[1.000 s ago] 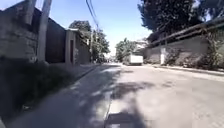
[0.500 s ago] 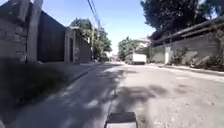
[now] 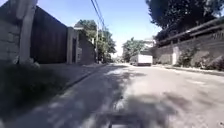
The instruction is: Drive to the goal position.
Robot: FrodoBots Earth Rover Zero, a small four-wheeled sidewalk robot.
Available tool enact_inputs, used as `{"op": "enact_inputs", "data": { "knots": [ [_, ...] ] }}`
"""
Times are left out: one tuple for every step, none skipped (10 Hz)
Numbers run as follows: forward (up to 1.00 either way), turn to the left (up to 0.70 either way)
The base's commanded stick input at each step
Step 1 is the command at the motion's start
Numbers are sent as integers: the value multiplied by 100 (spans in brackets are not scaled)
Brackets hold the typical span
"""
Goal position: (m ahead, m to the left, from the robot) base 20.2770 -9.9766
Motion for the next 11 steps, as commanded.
{"op": "enact_inputs", "data": {
  "knots": [
    [100,0],
    [100,0],
    [100,0],
    [100,0],
    [100,0],
    [100,0],
    [100,0],
    [100,0],
    [100,0],
    [100,0],
    [100,0]
  ]
}}
